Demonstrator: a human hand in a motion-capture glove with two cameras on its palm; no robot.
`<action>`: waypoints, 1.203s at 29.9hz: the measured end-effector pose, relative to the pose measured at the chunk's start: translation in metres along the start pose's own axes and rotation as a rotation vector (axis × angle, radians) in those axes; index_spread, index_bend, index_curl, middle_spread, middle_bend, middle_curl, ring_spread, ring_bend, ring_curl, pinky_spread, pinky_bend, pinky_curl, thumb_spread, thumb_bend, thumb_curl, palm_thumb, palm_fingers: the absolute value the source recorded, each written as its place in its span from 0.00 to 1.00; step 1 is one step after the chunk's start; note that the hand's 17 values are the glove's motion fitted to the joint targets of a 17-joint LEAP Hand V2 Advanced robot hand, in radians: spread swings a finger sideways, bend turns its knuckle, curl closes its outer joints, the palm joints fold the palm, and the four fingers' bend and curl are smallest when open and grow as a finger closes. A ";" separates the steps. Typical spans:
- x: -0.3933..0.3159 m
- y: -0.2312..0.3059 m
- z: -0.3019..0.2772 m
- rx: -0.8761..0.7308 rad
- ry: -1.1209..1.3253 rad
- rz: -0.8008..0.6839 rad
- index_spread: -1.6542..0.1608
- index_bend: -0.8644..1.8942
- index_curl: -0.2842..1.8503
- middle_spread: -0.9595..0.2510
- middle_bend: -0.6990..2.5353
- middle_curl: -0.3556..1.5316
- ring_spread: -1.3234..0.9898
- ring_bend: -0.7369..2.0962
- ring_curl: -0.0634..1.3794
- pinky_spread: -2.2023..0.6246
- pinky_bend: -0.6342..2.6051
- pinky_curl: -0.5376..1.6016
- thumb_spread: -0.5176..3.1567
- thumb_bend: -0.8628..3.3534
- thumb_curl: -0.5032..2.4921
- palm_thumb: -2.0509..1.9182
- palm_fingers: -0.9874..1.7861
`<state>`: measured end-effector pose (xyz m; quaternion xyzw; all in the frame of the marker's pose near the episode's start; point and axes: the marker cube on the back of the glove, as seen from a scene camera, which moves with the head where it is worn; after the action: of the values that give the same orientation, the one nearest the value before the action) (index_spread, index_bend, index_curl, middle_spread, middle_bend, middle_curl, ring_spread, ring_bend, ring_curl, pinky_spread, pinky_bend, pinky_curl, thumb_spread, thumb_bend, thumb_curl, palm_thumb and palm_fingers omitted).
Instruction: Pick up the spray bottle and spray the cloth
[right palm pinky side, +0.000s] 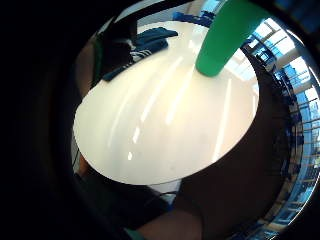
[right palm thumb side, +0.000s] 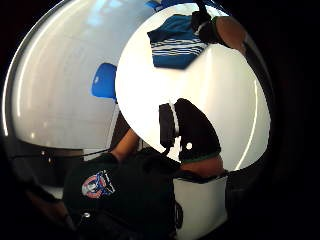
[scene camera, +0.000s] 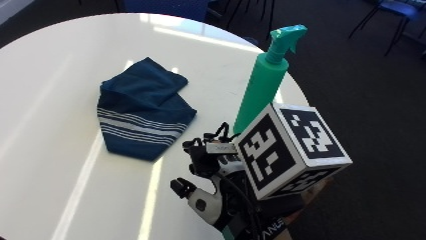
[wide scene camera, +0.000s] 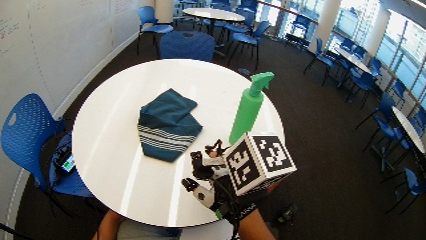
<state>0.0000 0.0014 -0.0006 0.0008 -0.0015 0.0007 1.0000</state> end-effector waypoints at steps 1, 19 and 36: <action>0.000 0.001 0.000 0.001 0.000 0.001 0.80 0.43 0.18 0.77 0.29 0.23 0.57 0.37 0.09 0.81 0.29 0.28 0.26 0.27 0.20 0.62 0.61; 0.000 0.015 -0.016 0.190 -0.068 0.043 0.70 0.39 0.26 0.75 0.28 0.31 0.56 0.37 0.20 0.84 0.27 0.35 0.44 0.26 0.24 0.64 0.62; 0.011 -0.001 -0.030 0.348 -0.181 0.083 0.70 0.35 0.25 0.75 0.30 0.36 0.53 0.41 0.27 0.82 0.28 0.39 0.47 0.24 0.27 0.66 0.67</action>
<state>0.0106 0.0010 -0.0305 0.1734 -0.0914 0.0423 0.9797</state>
